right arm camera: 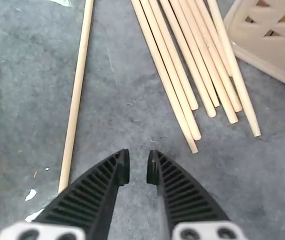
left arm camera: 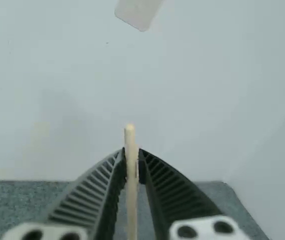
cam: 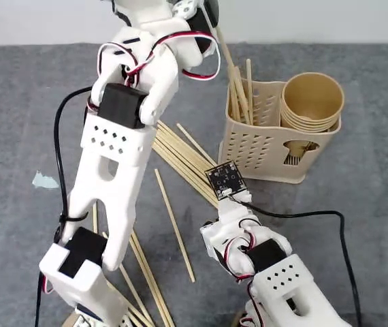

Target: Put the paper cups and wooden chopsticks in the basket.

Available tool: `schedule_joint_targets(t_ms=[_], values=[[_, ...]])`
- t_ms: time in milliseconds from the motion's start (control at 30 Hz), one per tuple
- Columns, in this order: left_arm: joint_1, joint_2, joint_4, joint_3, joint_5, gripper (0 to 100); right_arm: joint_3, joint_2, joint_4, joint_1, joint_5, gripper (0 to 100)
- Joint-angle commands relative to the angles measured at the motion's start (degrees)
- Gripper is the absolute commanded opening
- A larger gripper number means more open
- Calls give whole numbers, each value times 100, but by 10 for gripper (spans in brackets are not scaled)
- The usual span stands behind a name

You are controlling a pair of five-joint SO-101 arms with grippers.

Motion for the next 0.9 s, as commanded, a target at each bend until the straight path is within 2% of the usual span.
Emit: schedule_joint_targets(t_ms=[0,100,267,400,567,733,867], values=[[53,-44,290,-31,-62,139,-26,-127,-4,-4,62,75],[53,-79,466,-40,-53,186,-26,-127,-4,-4,62,75],[-35,-220,598,-145,-70,190,-26,-127,-4,-4,62,75],[-123,-738,1046,-259,-53,188,-26,-127,-4,4,62,75],[-457,-1345,2286,-215,-79,187,-35,-127,-4,4,62,75],[-1125,-1486,3622,-215,-88,187,-53,-127,-4,4,53,75],[-1714,-1459,4343,-215,-88,187,-105,-127,-4,-48,-185,79]])
